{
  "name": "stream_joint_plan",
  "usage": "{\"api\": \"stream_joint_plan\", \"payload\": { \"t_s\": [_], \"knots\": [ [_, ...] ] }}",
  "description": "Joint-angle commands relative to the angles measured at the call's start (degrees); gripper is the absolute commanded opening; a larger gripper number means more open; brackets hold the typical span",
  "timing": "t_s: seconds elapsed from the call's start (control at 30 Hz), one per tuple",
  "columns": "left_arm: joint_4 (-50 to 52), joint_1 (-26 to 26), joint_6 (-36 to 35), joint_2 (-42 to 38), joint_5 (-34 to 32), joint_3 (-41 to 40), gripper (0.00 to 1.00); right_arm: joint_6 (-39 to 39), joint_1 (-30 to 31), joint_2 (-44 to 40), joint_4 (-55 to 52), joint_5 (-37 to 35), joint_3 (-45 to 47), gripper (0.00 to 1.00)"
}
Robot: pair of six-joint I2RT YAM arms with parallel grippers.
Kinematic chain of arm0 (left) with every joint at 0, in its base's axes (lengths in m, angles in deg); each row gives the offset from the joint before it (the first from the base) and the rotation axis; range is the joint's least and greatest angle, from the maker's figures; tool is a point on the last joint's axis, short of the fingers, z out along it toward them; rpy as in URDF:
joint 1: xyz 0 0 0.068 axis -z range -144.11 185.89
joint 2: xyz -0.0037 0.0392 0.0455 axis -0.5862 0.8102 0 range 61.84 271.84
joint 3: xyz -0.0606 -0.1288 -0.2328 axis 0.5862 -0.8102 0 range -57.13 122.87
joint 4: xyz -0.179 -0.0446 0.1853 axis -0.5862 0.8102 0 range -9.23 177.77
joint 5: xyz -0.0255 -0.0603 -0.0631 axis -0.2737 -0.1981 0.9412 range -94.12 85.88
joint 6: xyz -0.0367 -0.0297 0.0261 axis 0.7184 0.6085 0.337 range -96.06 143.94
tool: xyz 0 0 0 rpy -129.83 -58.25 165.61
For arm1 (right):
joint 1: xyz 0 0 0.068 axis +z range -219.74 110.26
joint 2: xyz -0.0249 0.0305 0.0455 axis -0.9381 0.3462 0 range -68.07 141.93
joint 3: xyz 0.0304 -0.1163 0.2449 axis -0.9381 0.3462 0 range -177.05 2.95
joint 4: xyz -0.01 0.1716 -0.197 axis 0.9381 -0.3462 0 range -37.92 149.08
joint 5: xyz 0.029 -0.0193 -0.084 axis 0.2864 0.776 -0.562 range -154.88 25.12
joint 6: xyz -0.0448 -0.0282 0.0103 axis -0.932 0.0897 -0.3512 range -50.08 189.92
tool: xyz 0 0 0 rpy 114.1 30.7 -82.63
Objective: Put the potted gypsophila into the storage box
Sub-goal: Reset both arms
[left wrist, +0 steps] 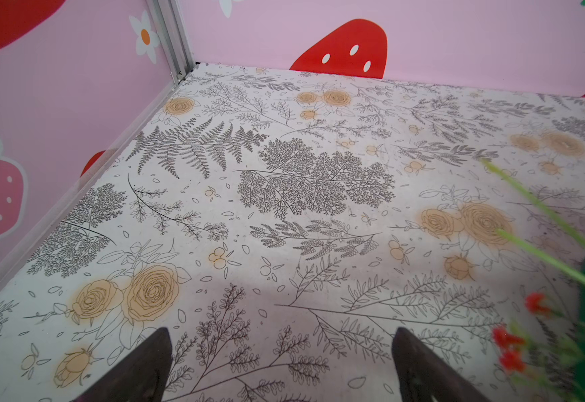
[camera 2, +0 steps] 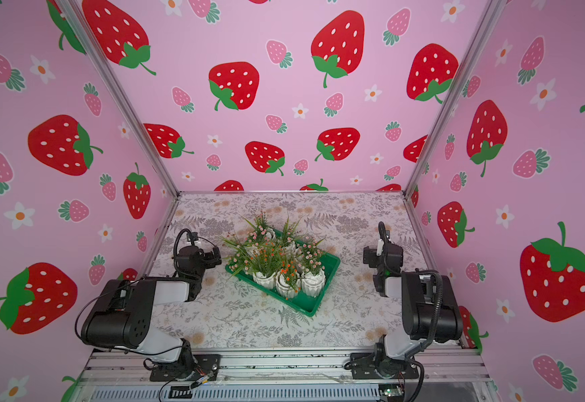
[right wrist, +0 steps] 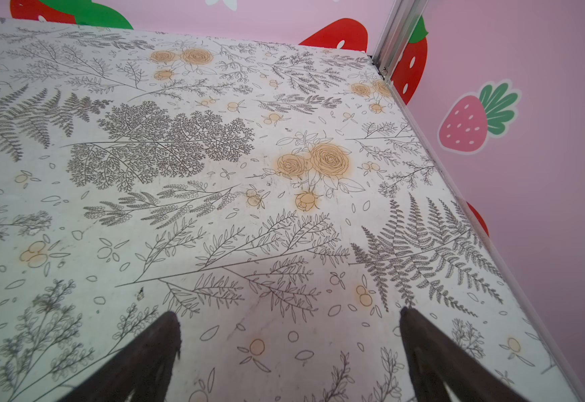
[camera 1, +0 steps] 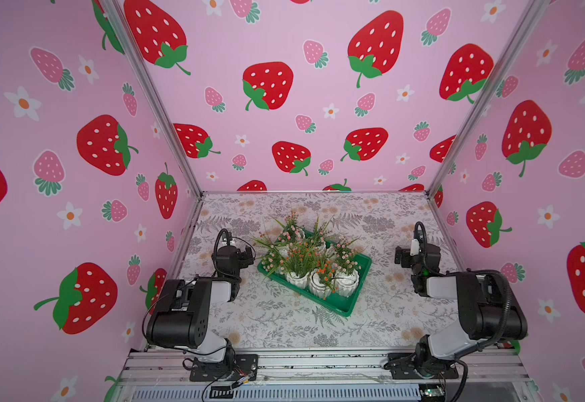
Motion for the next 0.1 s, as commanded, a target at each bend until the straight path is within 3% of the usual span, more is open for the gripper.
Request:
{"api": "stream_joint_plan", "payload": {
  "t_s": [0.0,0.07],
  "knots": [
    [-1.32,-0.11,-0.41,-0.04,0.29,1.19,0.99,-1.02,0.32,0.38,0.90,-0.48,-1.26,0.99],
    [-1.28,-0.06,-0.40,-0.04,0.26,1.24,0.99,-1.08,0.37,0.05,1.31,-0.40,-0.81,0.99]
  ]
}}
